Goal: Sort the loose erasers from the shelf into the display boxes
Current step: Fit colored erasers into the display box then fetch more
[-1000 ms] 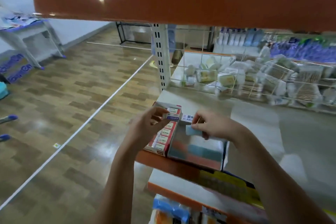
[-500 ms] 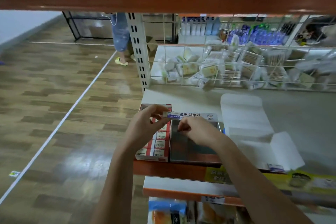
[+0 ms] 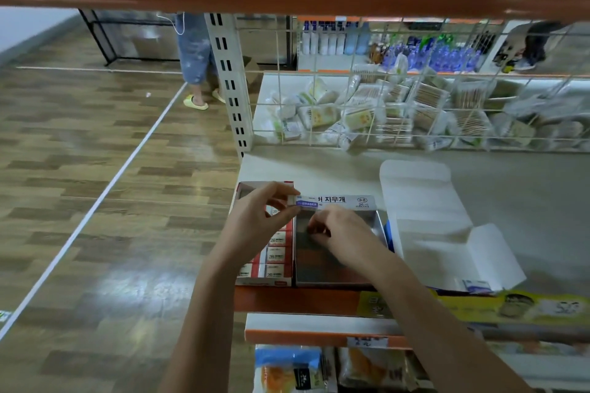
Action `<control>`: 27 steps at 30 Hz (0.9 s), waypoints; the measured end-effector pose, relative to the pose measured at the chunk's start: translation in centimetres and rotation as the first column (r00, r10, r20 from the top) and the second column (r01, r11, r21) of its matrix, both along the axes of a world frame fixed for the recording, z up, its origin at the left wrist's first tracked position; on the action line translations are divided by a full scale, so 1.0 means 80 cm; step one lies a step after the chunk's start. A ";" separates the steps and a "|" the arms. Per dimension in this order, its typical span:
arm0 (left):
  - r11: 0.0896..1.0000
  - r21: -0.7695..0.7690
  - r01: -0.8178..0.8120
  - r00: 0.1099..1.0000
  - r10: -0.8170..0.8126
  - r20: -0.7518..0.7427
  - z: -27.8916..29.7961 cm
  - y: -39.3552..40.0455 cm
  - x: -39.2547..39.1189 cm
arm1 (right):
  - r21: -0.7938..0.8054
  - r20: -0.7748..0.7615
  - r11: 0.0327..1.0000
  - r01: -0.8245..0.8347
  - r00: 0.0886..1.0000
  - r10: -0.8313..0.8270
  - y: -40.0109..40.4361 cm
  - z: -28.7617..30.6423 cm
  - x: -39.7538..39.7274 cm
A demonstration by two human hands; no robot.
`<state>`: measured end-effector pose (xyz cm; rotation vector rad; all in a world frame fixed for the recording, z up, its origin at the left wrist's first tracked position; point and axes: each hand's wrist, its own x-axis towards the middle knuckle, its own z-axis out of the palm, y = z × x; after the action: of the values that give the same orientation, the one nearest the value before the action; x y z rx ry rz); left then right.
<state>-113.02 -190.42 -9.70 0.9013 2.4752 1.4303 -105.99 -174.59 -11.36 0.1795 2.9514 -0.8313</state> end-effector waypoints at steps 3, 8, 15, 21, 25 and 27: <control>1.000 0.014 0.014 1.000 -0.014 -0.018 0.010 0.018 0.005 | 0.000 -0.005 1.000 -0.010 1.000 0.010 0.010 0.019 0.008; 0.993 0.111 0.047 0.999 -0.045 -0.021 0.028 0.064 0.029 | -0.003 -0.149 0.999 0.046 0.988 -0.046 0.070 0.073 0.045; 0.969 -0.009 0.245 0.965 -0.245 -0.095 0.039 0.143 0.082 | 0.017 -0.197 0.961 0.276 0.943 -0.267 0.174 0.092 0.109; 0.896 -0.232 0.380 0.918 -0.396 -0.025 0.027 0.189 0.121 | -0.004 -0.179 0.946 0.324 0.931 -0.319 0.226 0.072 0.143; 0.851 -0.456 0.262 0.926 -0.355 -0.130 0.023 0.200 0.135 | -0.007 -0.143 0.947 0.322 0.936 -0.320 0.244 0.058 0.151; 0.827 -0.533 0.180 0.933 -0.314 -0.173 0.023 0.205 0.140 | 0.004 -0.118 0.949 0.314 0.943 -0.311 0.249 0.051 0.153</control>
<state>-101.82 -174.02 -7.89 1.2777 2.5822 0.5485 -93.75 -154.65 -7.25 0.6381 3.0885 -0.8678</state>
